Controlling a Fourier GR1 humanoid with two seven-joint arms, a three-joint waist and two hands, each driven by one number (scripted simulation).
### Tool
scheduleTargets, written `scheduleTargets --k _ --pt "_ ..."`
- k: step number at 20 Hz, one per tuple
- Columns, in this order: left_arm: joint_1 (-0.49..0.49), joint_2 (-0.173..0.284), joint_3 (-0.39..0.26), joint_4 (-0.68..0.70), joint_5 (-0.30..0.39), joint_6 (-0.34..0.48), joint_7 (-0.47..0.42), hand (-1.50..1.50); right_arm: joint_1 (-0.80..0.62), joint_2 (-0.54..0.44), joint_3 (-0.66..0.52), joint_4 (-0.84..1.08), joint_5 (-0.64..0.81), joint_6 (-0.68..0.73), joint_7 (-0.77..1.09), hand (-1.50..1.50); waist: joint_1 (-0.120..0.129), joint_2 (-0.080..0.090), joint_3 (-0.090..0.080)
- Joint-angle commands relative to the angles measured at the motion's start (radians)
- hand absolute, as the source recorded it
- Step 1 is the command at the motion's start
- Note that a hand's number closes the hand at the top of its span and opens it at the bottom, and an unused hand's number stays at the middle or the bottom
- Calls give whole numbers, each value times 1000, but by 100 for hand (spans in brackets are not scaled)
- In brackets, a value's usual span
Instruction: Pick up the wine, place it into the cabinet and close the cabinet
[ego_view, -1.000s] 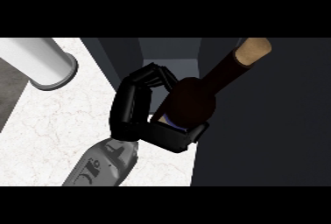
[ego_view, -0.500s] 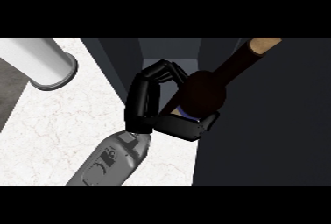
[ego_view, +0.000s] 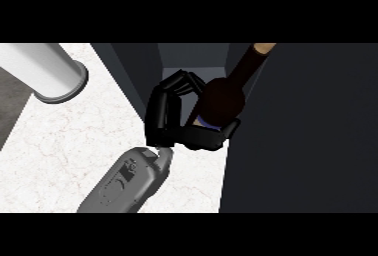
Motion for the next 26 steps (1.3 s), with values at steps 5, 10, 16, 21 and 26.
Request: scheduleTargets --k 5,10,16,21,26 --pt "20 25 6 159 -7 -53 -121 150 -39 -12 -32 -141 -79 -18 105 -150 1 0 0" --pt "21 0 -103 254 20 55 -247 150 -8 -1 -25 -89 -70 -1 42 -150 -5 1 0" --pt "-29 6 53 351 20 -69 -298 150 16 21 -18 -52 -51 14 -25 -150 5 1 0" --pt "-67 0 87 340 24 -40 -250 150 22 28 44 -112 7 -2 31 -150 5 -1 0" --pt "-105 0 75 431 77 11 -290 150 62 22 2 -117 -71 14 9 -150 -5 1 0"
